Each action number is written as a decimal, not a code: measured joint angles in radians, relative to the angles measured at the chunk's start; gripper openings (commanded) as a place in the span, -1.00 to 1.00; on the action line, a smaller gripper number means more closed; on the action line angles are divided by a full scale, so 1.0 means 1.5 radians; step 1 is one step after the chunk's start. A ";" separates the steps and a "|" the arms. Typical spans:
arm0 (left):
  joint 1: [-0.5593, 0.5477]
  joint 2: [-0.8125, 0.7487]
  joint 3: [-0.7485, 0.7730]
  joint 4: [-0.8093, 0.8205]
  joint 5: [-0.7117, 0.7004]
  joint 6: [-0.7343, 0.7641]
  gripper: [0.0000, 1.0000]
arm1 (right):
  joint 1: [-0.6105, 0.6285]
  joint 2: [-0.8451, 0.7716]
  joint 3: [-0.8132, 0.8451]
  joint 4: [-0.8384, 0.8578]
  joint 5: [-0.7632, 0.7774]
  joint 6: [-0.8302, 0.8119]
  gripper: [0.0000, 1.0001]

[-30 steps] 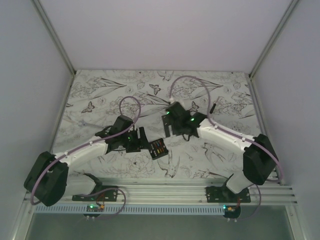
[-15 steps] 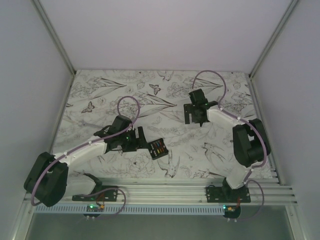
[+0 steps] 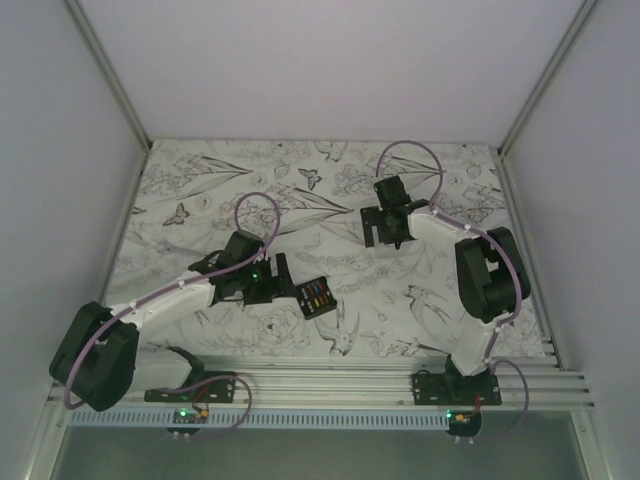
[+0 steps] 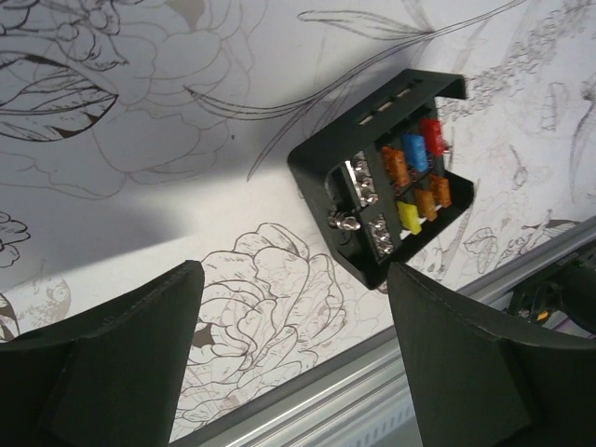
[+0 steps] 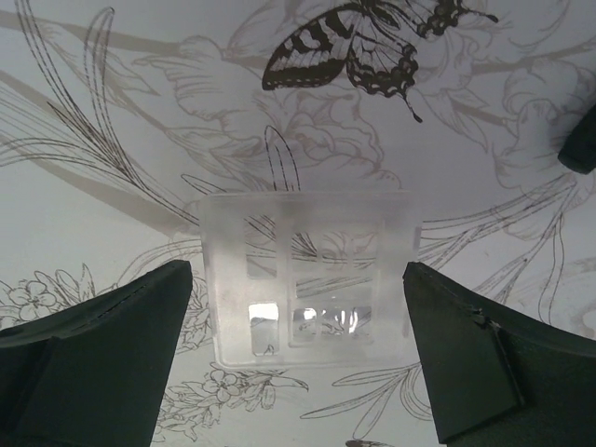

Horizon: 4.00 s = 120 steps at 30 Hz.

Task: Snap on the fuse box
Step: Adjust the fuse box cover at the center of the board, then adjust the fuse box base at the center of the board.

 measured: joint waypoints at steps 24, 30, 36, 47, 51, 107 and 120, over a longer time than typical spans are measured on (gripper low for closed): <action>0.000 0.027 0.000 -0.001 0.000 0.000 0.67 | 0.010 0.008 0.005 -0.006 0.020 -0.006 0.78; 0.000 0.029 0.000 -0.001 0.000 0.000 0.67 | 0.038 -0.021 -0.020 -0.022 0.012 0.004 0.80; 0.000 0.029 0.000 -0.001 0.001 0.000 0.67 | 0.102 -0.058 -0.057 -0.041 0.006 0.036 0.85; 0.000 0.027 0.000 -0.001 0.003 0.000 0.67 | 0.134 -0.196 -0.104 -0.085 0.031 0.102 0.99; 0.000 0.026 -0.001 -0.001 0.004 0.000 0.67 | 0.077 -0.229 -0.105 -0.079 0.036 0.134 0.99; -0.163 0.396 0.437 -0.195 -0.212 0.237 -0.83 | 0.035 -0.373 -0.341 0.061 -0.017 0.291 0.99; -0.096 0.365 0.387 -0.208 -0.260 0.062 -0.53 | 0.035 -0.265 -0.246 0.057 0.031 0.278 0.99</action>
